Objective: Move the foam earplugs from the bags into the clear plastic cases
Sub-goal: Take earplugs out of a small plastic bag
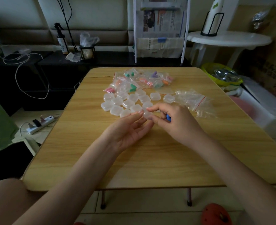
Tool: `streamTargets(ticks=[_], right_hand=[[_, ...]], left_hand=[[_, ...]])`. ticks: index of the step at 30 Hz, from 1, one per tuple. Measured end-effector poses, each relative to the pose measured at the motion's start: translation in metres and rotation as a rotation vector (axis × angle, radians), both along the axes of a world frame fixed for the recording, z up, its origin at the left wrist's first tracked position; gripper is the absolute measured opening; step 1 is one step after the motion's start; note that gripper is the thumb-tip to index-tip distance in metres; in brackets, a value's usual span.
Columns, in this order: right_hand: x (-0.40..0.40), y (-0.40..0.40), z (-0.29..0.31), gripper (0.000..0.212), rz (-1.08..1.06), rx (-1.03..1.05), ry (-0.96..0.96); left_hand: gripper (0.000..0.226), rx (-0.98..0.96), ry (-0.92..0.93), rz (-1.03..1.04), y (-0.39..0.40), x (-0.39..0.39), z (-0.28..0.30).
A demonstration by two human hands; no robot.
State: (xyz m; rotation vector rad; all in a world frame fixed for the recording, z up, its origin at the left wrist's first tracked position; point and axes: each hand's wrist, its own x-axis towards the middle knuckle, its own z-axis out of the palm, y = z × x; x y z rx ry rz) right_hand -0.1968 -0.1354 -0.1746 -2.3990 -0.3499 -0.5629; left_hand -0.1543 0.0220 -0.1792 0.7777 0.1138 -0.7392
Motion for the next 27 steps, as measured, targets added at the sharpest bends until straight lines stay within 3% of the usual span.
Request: streamTargets(ticks=[5, 10, 13, 14, 16, 18, 19, 23, 27], right_hand=[[-0.001, -0.003, -0.002, 0.029, -0.043, -0.150, -0.094], [0.007, -0.018, 0.002, 0.019, -0.110, 0.145, -0.019], [0.007, -0.017, 0.003, 0.022, -0.117, 0.162, 0.140], [0.007, -0.015, 0.003, 0.027, -0.107, 0.235, 0.210], [0.009, -0.014, 0.007, 0.040, -0.084, 0.586, 0.418], [0.010, -0.015, 0.015, 0.040, -0.025, 0.994, 0.569], [0.009, -0.017, 0.017, 0.037, 0.002, 1.098, 0.583], [0.005, -0.016, 0.019, 0.030, 0.106, 1.107, 0.517], [0.004, -0.009, 0.015, 0.023, 0.145, 1.170, 0.406]], left_hand=[[0.032, 0.048, -0.032, -0.024, 0.001, 0.000, 0.000], [0.032, 0.098, -0.180, -0.247, 0.003, -0.008, 0.006], [0.034, 0.067, -0.190, -0.322, 0.001, -0.011, 0.008], [0.033, 0.061, -0.169, -0.300, 0.001, -0.011, 0.008], [0.030, 0.040, -0.083, -0.204, 0.000, -0.008, 0.005], [0.031, 0.032, -0.024, -0.103, 0.002, -0.002, 0.003], [0.030, 0.027, -0.013, -0.061, 0.003, 0.000, 0.002], [0.008, 0.021, 0.000, 0.049, 0.004, 0.005, 0.005], [0.006, 0.046, -0.017, 0.074, 0.002, 0.004, 0.004]])
